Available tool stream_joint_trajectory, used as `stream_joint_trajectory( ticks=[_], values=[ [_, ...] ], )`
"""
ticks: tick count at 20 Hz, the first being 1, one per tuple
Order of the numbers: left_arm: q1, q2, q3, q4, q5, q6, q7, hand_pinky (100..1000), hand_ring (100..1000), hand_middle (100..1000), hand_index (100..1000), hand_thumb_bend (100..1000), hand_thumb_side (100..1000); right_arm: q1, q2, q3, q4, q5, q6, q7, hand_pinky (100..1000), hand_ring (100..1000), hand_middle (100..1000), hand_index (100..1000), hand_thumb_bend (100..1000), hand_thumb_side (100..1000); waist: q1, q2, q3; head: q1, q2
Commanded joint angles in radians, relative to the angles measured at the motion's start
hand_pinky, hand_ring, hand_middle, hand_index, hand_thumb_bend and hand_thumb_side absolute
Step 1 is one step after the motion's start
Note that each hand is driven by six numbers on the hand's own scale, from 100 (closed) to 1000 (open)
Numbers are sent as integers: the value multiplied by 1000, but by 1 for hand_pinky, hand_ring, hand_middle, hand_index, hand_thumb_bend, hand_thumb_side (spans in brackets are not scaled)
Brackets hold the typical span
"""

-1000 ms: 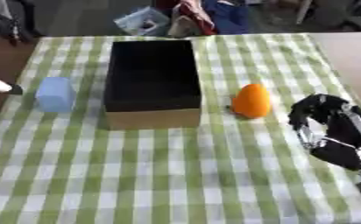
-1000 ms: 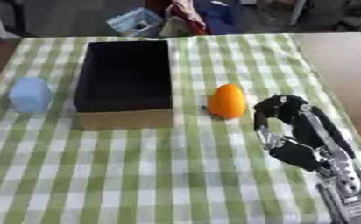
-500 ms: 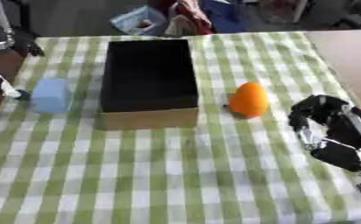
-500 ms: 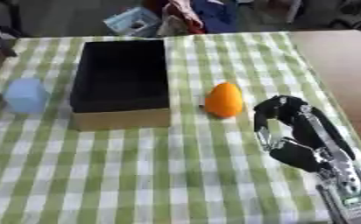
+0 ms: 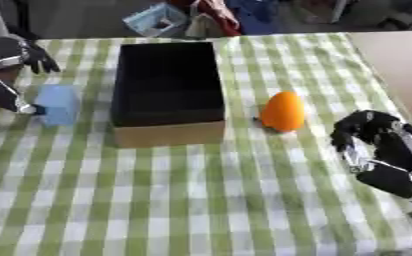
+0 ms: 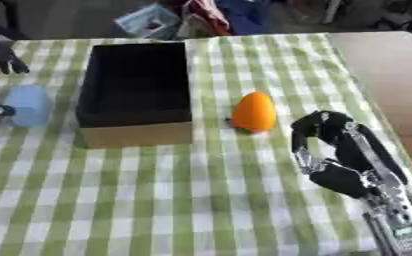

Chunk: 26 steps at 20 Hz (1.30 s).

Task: Pick up objects on the table and place them in the box.

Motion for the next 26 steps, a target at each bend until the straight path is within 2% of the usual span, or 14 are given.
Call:
stream_joint_trajectory(
  ticks=[1, 9, 15, 20, 26],
  values=[
    [-17, 8, 12, 14, -15, 4, 0, 699, 608, 609, 762, 615, 131, -14, -18, -3, -11, -7, -2, 3, 671, 524, 525, 633, 100, 190, 1, -10, -3, 3, -1],
    [-8, -6, 13, 38, -13, -7, -32, 658, 538, 538, 699, 559, 130, -15, -17, -3, -10, -7, -2, 4, 672, 523, 525, 634, 100, 193, 2, -5, -6, 1, -1],
    [-8, -3, 17, 23, 3, 3, 12, 616, 466, 459, 614, 468, 107, -16, -17, -3, -9, -7, -3, 5, 672, 523, 525, 634, 100, 193, 1, -5, -3, 1, -2],
    [-15, 12, 22, -15, 57, 12, 48, 609, 451, 441, 593, 439, 104, -17, -18, -3, -9, -7, -4, 6, 672, 523, 525, 634, 100, 194, 2, -8, -1, 1, -3],
    [-34, 32, 20, -81, 131, 22, 44, 610, 447, 436, 591, 430, 102, -17, -19, -3, -7, -7, -4, 7, 672, 523, 525, 634, 100, 193, 4, -14, 2, 0, -5]
  ],
)
